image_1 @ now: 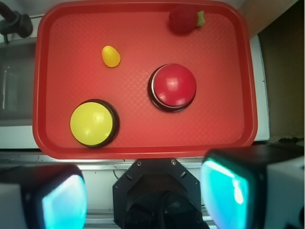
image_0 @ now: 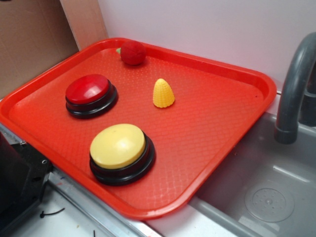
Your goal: Push the red button.
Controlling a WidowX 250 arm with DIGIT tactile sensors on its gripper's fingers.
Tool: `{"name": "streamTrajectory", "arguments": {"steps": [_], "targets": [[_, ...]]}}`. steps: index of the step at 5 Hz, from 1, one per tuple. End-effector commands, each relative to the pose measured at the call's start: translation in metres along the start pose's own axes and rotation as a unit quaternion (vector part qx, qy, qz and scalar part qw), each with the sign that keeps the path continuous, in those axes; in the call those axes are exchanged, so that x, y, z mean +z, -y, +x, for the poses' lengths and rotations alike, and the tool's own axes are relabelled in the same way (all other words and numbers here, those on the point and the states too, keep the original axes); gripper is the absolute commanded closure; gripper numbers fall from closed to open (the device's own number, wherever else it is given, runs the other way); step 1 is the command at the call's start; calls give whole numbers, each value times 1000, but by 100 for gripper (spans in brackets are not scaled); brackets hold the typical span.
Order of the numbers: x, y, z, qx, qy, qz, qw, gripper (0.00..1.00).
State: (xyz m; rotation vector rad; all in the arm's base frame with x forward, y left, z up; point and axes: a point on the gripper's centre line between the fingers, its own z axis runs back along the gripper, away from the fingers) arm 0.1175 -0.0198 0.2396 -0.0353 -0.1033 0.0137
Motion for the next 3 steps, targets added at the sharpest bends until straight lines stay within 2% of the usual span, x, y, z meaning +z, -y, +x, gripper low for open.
{"name": "streamTrajectory", "arguments": {"steps": [1,2,3], "targets": [[0,0,0,0,0,0,1000,0],[-37,-35,17,2,-5,1,1000,0],[-73,-56,31,-19,-15,-12,1000,0]]}}
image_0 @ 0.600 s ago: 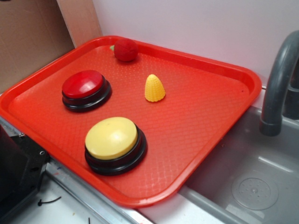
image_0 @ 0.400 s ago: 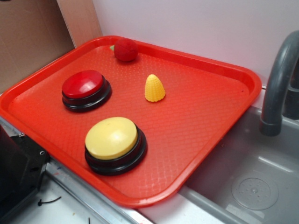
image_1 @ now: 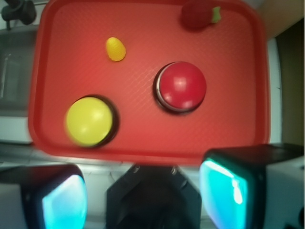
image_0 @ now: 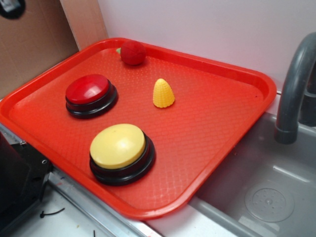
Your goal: Push the red button.
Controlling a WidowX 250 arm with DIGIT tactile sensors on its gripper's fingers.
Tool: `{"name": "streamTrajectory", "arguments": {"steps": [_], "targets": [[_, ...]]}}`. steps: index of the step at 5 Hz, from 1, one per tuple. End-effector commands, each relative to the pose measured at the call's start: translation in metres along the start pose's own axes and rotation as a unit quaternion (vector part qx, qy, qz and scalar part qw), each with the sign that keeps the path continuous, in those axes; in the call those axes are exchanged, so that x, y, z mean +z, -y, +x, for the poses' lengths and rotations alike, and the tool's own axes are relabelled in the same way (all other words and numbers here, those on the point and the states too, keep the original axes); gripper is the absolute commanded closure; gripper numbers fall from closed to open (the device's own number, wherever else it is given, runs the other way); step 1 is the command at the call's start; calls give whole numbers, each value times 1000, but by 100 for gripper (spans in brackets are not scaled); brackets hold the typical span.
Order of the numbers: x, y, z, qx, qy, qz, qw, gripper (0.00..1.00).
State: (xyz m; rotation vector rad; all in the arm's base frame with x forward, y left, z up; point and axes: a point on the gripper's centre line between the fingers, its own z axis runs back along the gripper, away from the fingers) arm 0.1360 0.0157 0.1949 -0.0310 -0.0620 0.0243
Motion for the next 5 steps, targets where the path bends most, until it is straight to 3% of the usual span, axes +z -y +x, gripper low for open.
{"name": "streamTrajectory", "arguments": {"steps": [1,2,5], "targets": [[-63,-25,29,-62,10,-20,998,0],[-104,-30,39,-84,-32,-8,996,0],[-158,-25,48,-121,-36,13,992,0]]}}
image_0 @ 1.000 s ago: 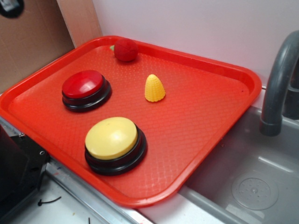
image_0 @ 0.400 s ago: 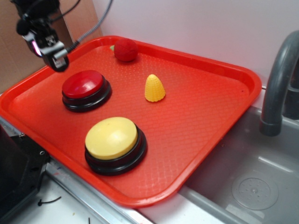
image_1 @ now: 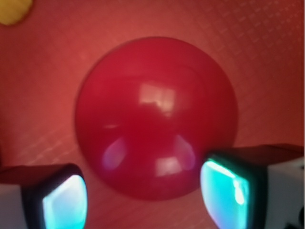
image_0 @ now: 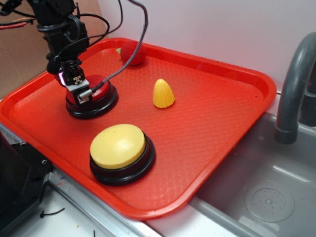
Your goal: Push the red button.
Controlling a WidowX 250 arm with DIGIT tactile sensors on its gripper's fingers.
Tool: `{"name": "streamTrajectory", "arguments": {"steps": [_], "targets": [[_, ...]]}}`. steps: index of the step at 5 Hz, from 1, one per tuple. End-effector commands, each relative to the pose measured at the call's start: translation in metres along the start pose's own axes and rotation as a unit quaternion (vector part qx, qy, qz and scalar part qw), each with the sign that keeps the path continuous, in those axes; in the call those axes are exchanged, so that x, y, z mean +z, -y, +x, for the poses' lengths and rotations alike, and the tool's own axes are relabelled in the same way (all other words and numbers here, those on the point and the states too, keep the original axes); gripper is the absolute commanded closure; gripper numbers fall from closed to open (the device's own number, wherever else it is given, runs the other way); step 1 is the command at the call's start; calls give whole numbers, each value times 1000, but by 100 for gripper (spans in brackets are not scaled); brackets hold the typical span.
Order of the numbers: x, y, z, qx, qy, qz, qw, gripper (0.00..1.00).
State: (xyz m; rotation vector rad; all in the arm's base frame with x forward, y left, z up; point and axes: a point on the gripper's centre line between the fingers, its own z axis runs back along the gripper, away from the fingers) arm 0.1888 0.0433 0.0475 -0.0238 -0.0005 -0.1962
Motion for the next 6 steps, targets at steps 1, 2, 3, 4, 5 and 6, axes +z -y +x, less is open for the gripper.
{"name": "streamTrajectory", "arguments": {"steps": [1,2,3,4,5,6], "targets": [[-5,6,5,-13,3,-1,1000,0],[14,10,0,9,36,-9,999,0],[33,12,-4,37,39,13,998,0],[42,13,-7,47,39,5,998,0],[46,16,-7,54,40,-2,998,0],[59,19,-10,63,48,-10,997,0]]}}
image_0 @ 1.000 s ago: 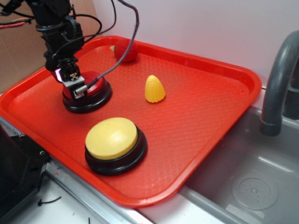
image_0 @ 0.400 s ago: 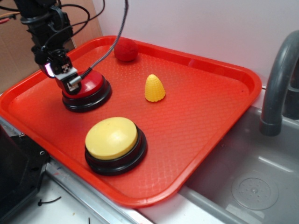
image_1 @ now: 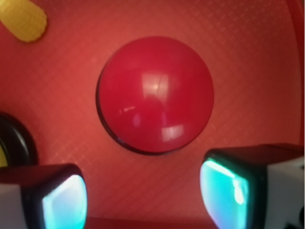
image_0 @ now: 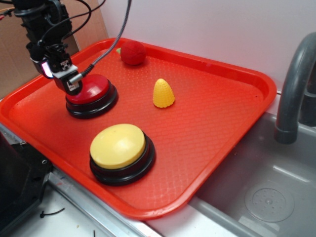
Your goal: Push the red button.
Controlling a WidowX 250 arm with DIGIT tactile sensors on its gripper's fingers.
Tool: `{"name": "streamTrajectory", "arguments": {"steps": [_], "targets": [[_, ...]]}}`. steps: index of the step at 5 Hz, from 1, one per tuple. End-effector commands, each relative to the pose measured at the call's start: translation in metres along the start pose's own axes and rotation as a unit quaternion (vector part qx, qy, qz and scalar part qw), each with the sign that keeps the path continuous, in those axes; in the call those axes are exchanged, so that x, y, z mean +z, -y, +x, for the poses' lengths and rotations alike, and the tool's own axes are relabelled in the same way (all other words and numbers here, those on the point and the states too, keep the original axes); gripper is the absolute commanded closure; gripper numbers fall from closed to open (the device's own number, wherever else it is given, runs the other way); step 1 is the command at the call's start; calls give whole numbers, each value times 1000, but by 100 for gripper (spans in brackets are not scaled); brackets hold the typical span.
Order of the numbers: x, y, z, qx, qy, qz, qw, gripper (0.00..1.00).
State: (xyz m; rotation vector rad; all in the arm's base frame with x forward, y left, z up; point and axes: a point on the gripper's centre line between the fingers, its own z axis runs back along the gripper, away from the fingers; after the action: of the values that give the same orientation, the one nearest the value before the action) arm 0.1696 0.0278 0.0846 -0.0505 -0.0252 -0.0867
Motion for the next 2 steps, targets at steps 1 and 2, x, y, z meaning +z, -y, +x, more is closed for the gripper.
{"name": "streamTrajectory", "arguments": {"steps": [1,2], "targets": [[29,3,5,3,39,11,999,0],[34,5,4,1,45,15,999,0]]}}
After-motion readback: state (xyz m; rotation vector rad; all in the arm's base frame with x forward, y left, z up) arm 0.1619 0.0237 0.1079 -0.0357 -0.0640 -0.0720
